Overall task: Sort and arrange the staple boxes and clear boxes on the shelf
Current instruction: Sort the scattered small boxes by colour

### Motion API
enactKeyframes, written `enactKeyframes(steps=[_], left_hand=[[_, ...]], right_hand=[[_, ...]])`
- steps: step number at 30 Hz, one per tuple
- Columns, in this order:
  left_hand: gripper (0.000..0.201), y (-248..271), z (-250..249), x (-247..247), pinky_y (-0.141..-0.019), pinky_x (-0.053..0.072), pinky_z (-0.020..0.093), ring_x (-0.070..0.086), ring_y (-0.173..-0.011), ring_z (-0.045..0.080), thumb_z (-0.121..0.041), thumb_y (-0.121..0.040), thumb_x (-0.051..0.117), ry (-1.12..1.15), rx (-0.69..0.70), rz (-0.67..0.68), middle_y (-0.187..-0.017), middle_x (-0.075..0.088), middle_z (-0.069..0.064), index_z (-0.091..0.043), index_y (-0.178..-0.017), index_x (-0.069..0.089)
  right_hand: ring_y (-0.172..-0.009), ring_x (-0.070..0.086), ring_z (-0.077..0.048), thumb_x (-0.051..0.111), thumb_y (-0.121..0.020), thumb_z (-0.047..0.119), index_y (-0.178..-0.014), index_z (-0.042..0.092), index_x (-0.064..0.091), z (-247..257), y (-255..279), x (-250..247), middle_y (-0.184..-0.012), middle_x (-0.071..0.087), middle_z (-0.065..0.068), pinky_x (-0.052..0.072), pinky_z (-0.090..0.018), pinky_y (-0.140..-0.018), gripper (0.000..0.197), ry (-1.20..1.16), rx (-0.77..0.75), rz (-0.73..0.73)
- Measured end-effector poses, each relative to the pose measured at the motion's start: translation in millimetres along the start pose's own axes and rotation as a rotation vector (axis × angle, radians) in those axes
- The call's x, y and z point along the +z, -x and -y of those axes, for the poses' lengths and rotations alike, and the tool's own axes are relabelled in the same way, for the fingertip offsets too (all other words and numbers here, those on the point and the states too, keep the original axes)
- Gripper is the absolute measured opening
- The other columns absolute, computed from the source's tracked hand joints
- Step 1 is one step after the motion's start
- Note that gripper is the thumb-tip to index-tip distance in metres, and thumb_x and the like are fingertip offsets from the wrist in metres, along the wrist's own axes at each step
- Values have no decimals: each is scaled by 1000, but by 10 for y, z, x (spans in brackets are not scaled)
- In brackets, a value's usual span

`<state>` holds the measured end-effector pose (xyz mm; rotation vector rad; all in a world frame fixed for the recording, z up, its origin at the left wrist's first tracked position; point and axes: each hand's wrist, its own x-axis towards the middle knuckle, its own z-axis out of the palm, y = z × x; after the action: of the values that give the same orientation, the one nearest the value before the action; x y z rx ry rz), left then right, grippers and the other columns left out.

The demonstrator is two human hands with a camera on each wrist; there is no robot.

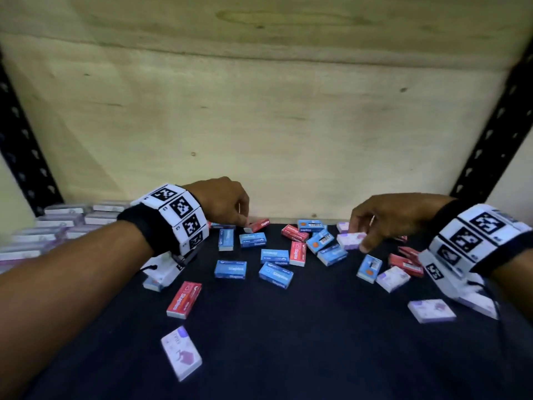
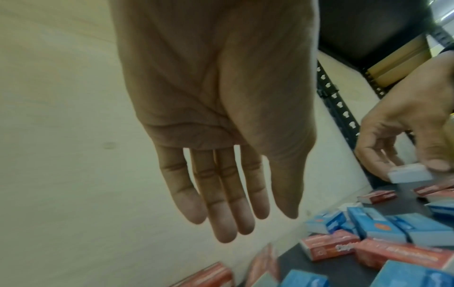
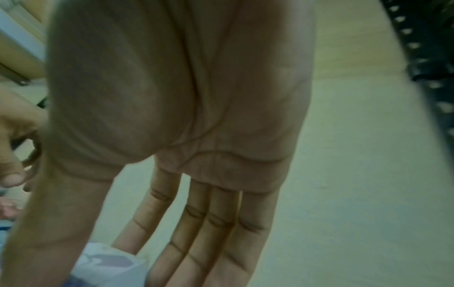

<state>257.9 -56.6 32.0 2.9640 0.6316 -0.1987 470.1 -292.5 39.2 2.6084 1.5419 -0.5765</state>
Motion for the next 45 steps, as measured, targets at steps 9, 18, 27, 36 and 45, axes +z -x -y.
enactKeyframes(steps=[9,18,27,36,45], left_hand=[[31,-758,-1018,87,-80,52,34,61,-94,16,-48,-87,63,-38,247,-31,-105,65,-9,-26,-110,66],[44,-1418,-1749,309,-71,45,29,60,-98,23,-46,-82,71,-148,294,-27,-113,59,1,-24,-118,62],[41,-1583,-1891,393,-66,46,29,61,-88,25,-35,-81,75,-248,266,39,-95,58,5,-8,-109,62],[53,-1460,-2340,217,-61,41,27,61,-87,21,-62,-75,66,-229,325,-16,-99,64,0,-19,-105,64],[42,-1633,-3015,364,-60,45,25,66,-85,21,-52,-71,74,-133,430,-4,-96,70,-1,-20,-98,71]], right_hand=[[-92,65,-12,85,-73,33,-94,28,66,-843,178,-53,-95,70,10,50,-28,-87,29,-7,229,-50],[-92,63,-11,84,-74,32,-97,25,69,-1378,243,32,-95,68,9,50,-30,-90,29,-20,376,-56],[-89,60,-10,83,-75,33,-102,20,73,-1634,179,152,-101,70,4,49,-27,-84,32,18,431,-23],[-76,57,-2,87,-70,27,-97,20,76,-1874,218,152,-84,70,10,47,-22,-69,30,-79,475,-47],[-83,64,-12,91,-63,31,-88,24,76,-2142,226,270,-87,71,8,54,-31,-82,30,-89,546,-143]])
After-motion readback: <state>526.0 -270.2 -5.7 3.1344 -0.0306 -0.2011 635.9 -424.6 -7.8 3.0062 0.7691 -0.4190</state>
